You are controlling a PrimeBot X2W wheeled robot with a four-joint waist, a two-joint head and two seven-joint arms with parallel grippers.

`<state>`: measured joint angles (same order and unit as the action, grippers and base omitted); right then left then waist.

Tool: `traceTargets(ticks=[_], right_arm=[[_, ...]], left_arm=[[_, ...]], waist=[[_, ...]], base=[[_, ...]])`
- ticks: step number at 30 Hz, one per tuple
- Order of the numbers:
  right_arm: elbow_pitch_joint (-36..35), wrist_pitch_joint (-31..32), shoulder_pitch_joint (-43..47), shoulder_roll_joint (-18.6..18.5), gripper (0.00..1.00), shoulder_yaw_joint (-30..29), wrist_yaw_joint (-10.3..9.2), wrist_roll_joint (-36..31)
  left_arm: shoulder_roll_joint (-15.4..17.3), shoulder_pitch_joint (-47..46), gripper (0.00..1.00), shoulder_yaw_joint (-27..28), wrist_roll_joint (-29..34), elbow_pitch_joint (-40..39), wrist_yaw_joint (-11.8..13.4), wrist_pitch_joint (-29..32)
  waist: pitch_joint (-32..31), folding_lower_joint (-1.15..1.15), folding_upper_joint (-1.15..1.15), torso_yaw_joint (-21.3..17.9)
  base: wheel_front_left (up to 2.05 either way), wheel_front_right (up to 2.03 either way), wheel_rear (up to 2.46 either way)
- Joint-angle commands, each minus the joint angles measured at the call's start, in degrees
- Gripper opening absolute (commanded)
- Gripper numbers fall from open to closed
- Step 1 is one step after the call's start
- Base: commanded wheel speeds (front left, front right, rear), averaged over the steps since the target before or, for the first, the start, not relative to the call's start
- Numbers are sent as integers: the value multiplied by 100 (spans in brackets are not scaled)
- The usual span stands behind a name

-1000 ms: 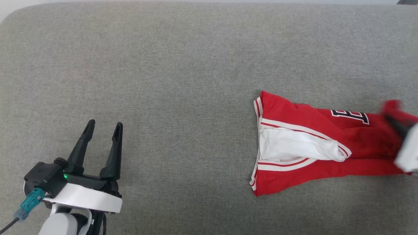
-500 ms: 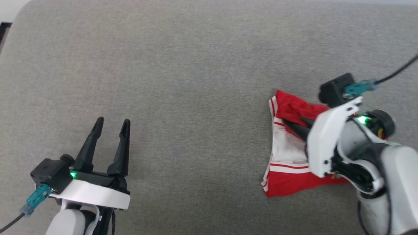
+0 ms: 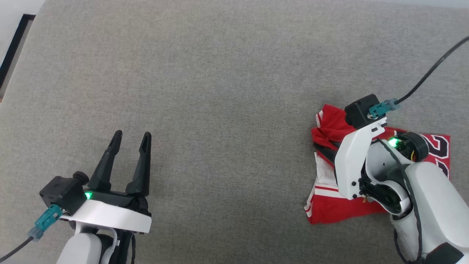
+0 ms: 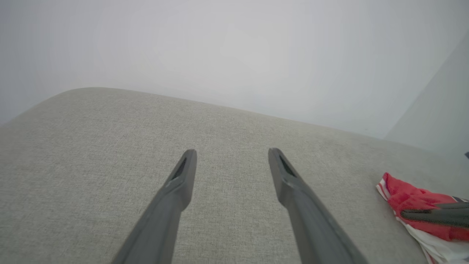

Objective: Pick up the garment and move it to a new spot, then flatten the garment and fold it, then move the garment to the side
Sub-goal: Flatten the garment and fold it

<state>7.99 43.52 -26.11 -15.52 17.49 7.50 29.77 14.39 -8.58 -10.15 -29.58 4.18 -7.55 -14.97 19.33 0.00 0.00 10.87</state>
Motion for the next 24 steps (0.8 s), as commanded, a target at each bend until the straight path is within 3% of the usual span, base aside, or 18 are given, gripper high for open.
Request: traceTargets(ticks=[1, 2, 3, 15, 24], right_arm=[[80, -103, 63, 18, 33, -2, -2, 54], [77, -186, 57, 36, 60, -28, -2, 96], [43, -269, 40, 27, 100, -31, -2, 108], [-604, -1029, 315, -377, 100, -541, -1, 327], [48, -2962, 728, -812, 100, -597, -1, 436]], left_arm=[[13, 15, 100, 28, -58, 10, 14, -27], [25, 35, 100, 44, -62, 19, 14, -27], [36, 56, 100, 57, -72, 22, 14, -27], [120, 333, 100, 44, -264, 4, 14, -27], [171, 434, 100, -30, -421, 180, 14, -27]], waist=[[-49, 0, 0, -40], [-80, 0, 0, -66], [-115, 0, 0, -96], [-619, 0, 0, -618], [-858, 0, 0, -891]], base=[[0, 0, 0], [0, 0, 0], [0, 0, 0], [0, 0, 0], [0, 0, 0]])
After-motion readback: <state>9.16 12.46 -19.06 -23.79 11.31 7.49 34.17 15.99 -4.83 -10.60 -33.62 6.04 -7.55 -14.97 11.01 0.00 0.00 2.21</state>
